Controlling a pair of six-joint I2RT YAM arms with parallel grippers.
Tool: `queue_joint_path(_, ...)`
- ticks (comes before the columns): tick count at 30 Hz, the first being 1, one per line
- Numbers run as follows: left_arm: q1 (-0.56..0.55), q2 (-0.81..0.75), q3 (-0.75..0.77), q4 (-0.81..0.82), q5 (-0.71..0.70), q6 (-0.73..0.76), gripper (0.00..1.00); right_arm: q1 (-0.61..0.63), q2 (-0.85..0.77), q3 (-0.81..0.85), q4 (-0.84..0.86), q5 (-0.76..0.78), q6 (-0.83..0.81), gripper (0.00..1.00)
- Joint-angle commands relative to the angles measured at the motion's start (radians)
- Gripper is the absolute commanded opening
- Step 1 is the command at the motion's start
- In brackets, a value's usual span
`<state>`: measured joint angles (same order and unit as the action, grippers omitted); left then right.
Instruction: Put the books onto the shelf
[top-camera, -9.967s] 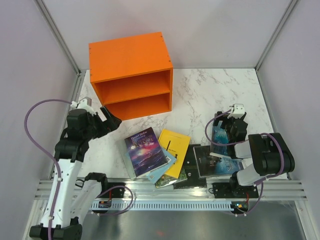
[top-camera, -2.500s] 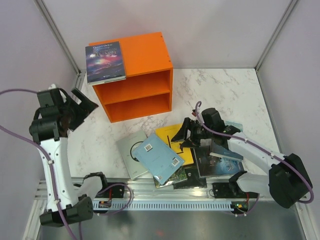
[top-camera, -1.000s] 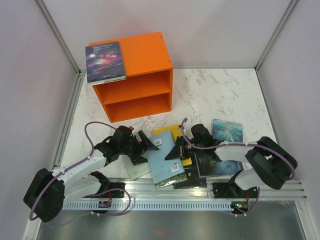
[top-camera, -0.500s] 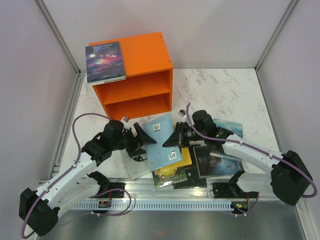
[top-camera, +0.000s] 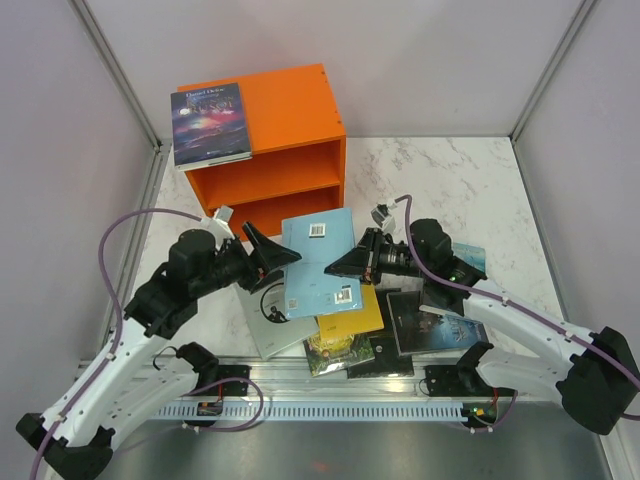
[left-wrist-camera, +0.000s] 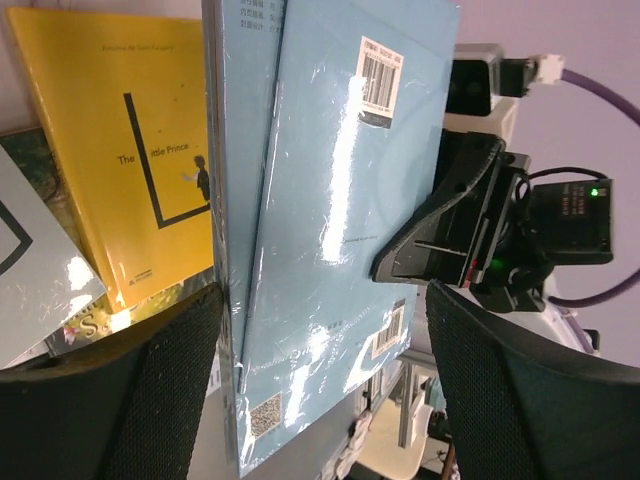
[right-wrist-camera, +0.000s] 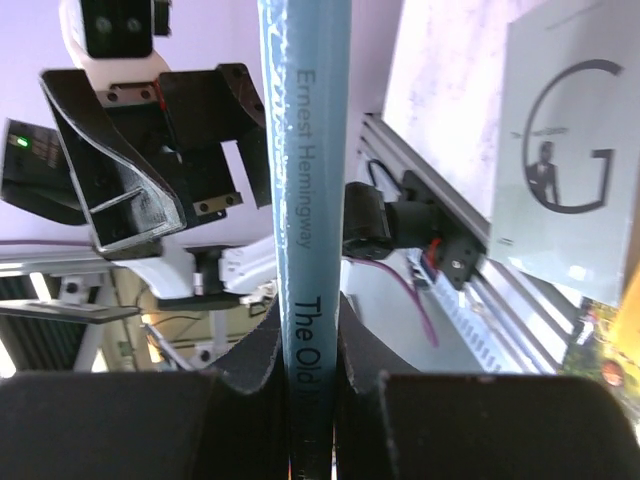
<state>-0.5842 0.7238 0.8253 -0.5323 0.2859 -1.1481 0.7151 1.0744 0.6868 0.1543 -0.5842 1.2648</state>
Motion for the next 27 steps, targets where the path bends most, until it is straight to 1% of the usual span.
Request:
queue_joint_path(1,-0.006,-0.047,0.038,0.035,-0.057,-0.048,0.83,0.001,-0.033,0.016,0.306,-0.017,0.156,0.00)
queue_joint_path(6,-0.006,-0.070,0.058,0.034,-0.073,-0.032,0.82,-0.005,-0.041,0.029,0.395,-0.020,0.240,0.00)
queue_joint_path(7,-0.006,-0.075,0.058,0.034,-0.079,-0.029,0.79,-0.006,-0.039,0.033,0.421,-0.022,0.248,0.00)
queue_joint_path(10,-0.006,-0.081,0.060,0.032,-0.086,-0.022,0.76,-0.006,-0.037,0.040,0.449,-0.023,0.268,0.00)
queue_joint_path(16,-0.006,-0.089,0.052,0.012,-0.094,-0.018,0.73,-0.008,-0.027,0.042,0.507,-0.025,0.314,0.00)
queue_joint_path(19,-0.006,-0.086,0.061,-0.018,-0.108,0.007,0.72,-0.008,-0.030,0.046,0.507,-0.026,0.320,0.00)
queue_joint_path(22,-0.006,-0.061,0.101,-0.115,-0.145,0.053,0.70,-0.009,-0.033,0.062,0.485,-0.032,0.312,0.00)
queue_joint_path(24,-0.006,-0.050,0.126,-0.178,-0.178,0.068,0.69,-0.009,-0.034,0.082,0.435,-0.039,0.280,0.00)
queue_joint_path(27,-0.006,-0.044,0.144,-0.178,-0.179,0.076,0.69,-0.009,-0.041,0.109,0.363,-0.040,0.228,0.00)
